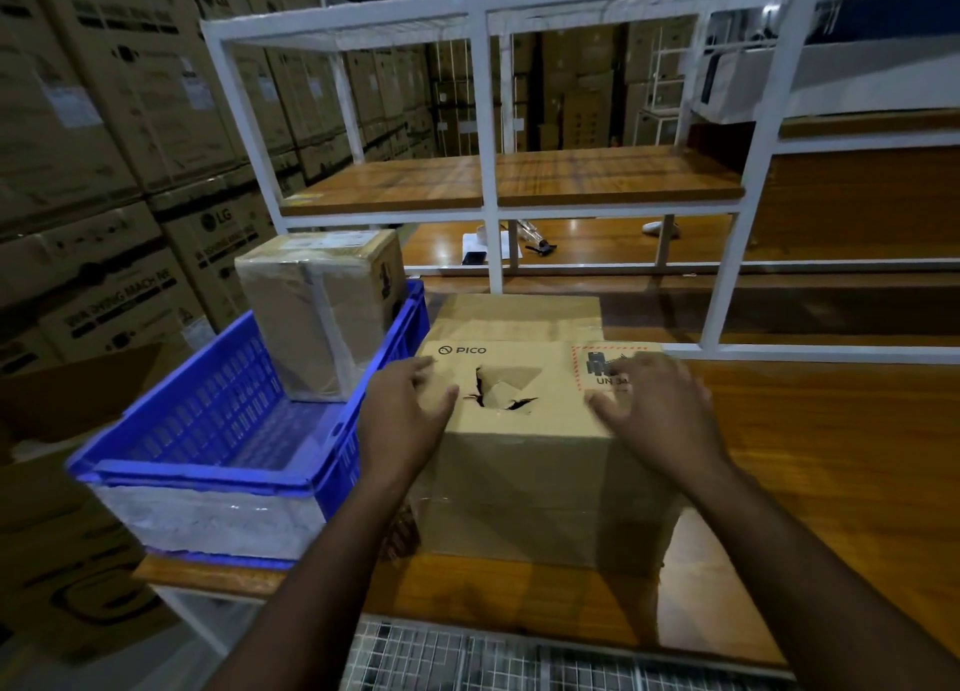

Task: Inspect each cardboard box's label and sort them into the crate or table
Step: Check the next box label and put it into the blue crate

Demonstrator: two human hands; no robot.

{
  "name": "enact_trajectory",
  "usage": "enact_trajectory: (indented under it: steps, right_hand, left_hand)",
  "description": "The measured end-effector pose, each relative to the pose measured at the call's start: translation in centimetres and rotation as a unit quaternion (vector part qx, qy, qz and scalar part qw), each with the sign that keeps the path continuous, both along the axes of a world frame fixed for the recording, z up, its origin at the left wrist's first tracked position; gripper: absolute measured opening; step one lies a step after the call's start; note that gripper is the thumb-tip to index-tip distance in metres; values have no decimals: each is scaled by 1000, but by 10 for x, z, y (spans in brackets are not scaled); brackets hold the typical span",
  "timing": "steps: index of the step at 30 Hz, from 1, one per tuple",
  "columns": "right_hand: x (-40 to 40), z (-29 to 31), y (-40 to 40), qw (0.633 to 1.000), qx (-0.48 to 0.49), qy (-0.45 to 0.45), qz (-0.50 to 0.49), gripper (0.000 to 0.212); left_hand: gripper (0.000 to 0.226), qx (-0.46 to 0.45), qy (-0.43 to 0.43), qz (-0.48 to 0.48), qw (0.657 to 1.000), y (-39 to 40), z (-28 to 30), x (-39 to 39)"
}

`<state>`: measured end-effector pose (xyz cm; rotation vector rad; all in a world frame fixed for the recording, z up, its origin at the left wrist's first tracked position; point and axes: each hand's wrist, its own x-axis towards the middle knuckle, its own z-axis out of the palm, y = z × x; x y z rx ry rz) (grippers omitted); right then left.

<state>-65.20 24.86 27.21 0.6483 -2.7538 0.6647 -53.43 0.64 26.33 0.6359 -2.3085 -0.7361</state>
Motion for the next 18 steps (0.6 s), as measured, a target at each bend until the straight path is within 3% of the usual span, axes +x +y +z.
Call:
enact_trajectory:
  steps: [2, 4, 9, 13, 18]
  right_hand:
    - [-12, -1, 8, 995, -38, -66, -63, 58]
    - [-15, -3, 13, 982, -114, -140, -48, 57]
    - [1, -10, 25, 979, -162, -121, -6, 60]
    - [19, -8, 41, 979, -189, -75, -11, 89]
    - [49, -7, 67, 965, -242, -97, 2, 117]
  left_hand:
    - [75, 119, -40, 2, 992, -8, 2, 2]
    - [77, 213, -62, -31, 975, -5, 2, 6]
    - [76, 203, -32, -60, 977, 4, -8, 24]
    - [81, 205, 17, -85, 975, 22, -14, 45]
    - [90, 210, 86, -103, 968, 38, -29, 64]
